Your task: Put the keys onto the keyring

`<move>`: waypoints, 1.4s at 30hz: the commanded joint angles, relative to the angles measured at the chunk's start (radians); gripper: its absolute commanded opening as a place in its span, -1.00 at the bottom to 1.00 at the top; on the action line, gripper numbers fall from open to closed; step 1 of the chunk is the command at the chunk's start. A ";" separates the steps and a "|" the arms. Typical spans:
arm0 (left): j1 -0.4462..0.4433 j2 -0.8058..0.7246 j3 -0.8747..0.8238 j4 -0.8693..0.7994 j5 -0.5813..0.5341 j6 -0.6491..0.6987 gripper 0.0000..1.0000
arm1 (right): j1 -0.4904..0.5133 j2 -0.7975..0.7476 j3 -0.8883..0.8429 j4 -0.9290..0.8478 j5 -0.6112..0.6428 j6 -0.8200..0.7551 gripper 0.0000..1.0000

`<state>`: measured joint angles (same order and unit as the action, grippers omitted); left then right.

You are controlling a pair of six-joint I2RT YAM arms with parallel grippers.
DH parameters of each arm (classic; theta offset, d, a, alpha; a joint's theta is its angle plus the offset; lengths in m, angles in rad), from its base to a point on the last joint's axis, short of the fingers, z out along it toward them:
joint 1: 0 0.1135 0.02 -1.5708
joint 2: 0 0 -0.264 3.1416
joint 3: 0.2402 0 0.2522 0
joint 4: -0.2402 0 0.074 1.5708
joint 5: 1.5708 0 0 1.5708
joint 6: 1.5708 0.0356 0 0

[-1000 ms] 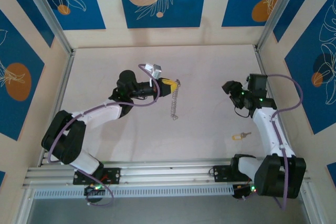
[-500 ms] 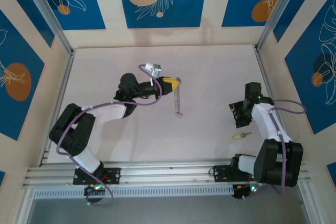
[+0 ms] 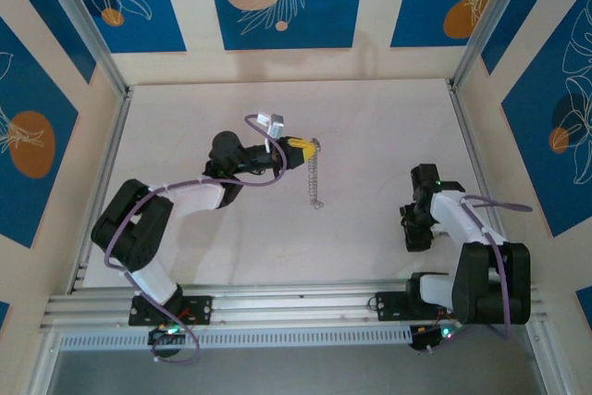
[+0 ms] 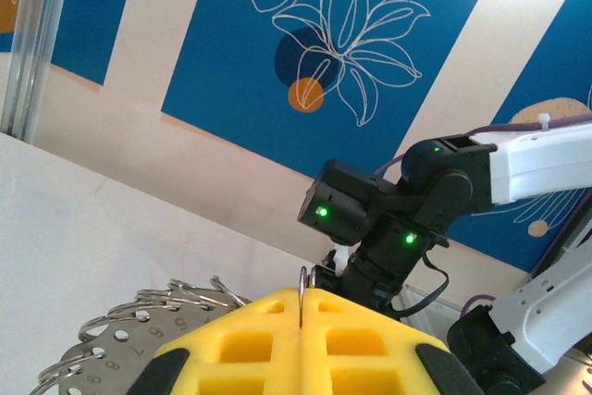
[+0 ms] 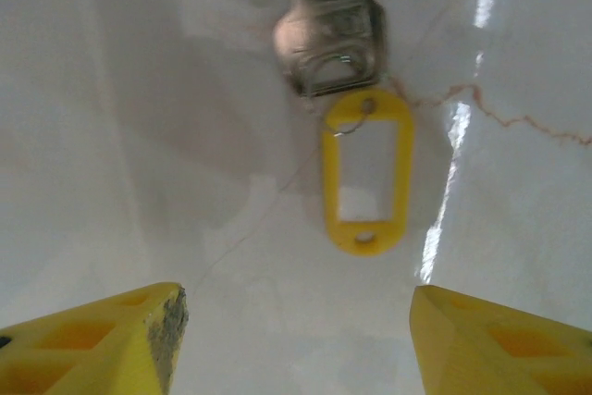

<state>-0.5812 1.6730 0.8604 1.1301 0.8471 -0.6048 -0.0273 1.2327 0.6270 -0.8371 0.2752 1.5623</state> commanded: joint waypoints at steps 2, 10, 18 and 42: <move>-0.008 0.000 0.028 0.073 0.041 -0.018 -1.00 | 0.017 -0.005 -0.075 0.061 0.065 0.164 0.32; -0.008 -0.012 0.022 0.065 0.044 -0.024 -1.00 | 0.023 -0.068 -0.136 0.100 0.134 0.217 0.29; -0.008 -0.006 0.031 0.074 0.049 -0.037 -1.00 | -0.011 -0.222 -0.174 0.159 0.160 0.158 0.25; -0.010 0.040 0.060 0.136 0.058 -0.093 -1.00 | -0.121 -0.114 -0.167 0.300 0.065 0.044 0.23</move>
<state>-0.5816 1.6997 0.8822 1.1896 0.8894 -0.6834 -0.1425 1.0855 0.4610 -0.5545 0.3660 1.6165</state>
